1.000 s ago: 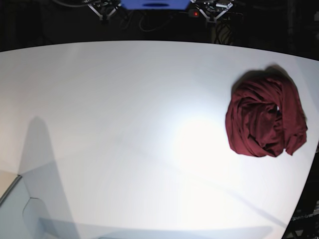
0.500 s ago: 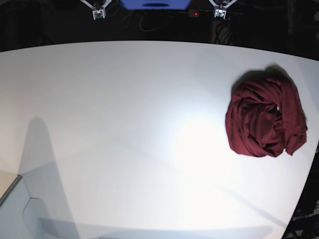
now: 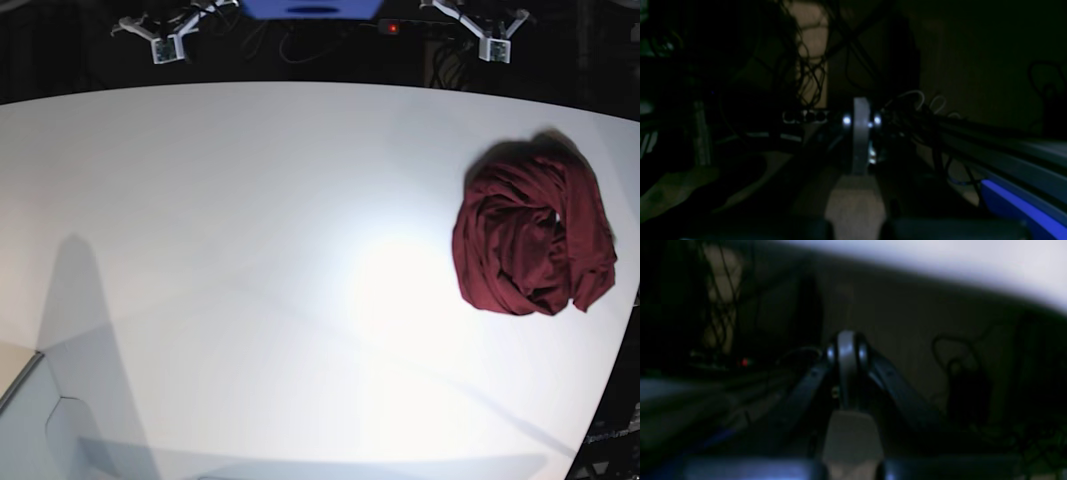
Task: Layout the t-shirt on the table in an organized manner, then fold the t-shirt properly
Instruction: 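Lower both arms and move the left gripper toward the maroon shirt heap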
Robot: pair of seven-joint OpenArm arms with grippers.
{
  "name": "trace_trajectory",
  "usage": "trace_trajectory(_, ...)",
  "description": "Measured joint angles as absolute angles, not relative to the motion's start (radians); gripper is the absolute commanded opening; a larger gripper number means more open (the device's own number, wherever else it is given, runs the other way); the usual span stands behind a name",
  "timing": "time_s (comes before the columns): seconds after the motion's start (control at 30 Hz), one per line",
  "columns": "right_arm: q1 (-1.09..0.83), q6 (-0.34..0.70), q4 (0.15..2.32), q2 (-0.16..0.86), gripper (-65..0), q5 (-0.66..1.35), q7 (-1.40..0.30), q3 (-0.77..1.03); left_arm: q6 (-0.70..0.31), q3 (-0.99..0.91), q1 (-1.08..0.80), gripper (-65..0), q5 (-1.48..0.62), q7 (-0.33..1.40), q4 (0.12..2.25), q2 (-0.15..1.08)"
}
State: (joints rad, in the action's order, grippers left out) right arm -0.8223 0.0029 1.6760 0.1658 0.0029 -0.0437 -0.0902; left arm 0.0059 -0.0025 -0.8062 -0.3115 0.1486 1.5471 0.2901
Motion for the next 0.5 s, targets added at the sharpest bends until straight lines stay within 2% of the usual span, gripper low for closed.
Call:
trace_trajectory(0.23,-0.903,0.004,1.953,0.202,-65.0,0.004,-0.038,-0.093,0.008,-0.083,-0.902,-65.0,-0.311,0.156,1.711,0.270)
trace_trajectory(0.5,-0.883,0.004,2.005,0.199,-65.0,0.004,-0.038,-0.099,0.005,-0.159,-0.987,-65.0,-0.312,0.165,1.897,0.253)
